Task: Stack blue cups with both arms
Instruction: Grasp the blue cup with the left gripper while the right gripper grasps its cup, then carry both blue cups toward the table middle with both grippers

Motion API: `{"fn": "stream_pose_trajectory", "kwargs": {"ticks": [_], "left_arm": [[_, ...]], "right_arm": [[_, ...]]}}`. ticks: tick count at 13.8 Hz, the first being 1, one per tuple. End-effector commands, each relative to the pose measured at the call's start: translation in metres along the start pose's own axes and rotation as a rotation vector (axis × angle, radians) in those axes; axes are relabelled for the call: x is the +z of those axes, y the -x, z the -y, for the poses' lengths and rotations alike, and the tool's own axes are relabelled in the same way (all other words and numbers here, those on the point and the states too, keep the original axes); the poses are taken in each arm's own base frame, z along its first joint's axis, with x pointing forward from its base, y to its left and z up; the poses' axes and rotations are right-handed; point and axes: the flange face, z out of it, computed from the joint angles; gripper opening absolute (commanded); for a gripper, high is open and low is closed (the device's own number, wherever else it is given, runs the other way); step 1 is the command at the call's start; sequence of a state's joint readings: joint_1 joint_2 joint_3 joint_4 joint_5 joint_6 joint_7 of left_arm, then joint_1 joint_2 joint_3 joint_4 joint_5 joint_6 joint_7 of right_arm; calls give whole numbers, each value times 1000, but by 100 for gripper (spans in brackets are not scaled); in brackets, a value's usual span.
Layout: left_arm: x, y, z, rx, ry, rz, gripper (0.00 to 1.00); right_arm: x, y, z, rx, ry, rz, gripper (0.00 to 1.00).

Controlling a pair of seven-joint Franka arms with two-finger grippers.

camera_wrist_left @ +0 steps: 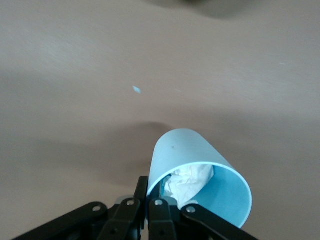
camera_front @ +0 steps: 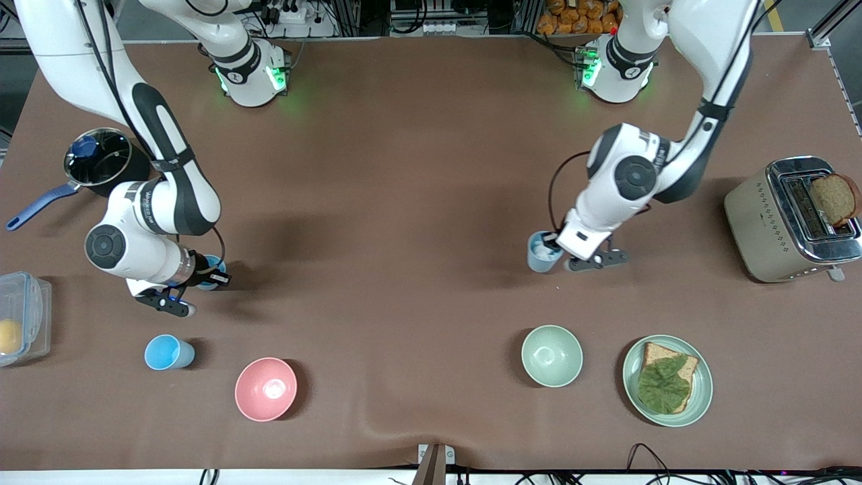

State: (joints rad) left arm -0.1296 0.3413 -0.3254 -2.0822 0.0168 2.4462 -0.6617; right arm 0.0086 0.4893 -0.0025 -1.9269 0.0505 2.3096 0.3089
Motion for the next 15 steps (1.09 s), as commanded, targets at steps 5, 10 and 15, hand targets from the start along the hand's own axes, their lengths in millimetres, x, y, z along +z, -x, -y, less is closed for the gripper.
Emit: {"fn": "stream_pose_trajectory", "kwargs": {"ticks": [5,10,15], "left_arm": [[-6,69,-140,-194,37,28,0],[29,99,-200,-287,41,58,0],[55,108,-216,-296,12,37,5]], "right_arm": [[-50,2,5,-16,12,26,0],[-115,-4,18,-6,21,106,0],[-141,43,89,52,21,139,0]]}}
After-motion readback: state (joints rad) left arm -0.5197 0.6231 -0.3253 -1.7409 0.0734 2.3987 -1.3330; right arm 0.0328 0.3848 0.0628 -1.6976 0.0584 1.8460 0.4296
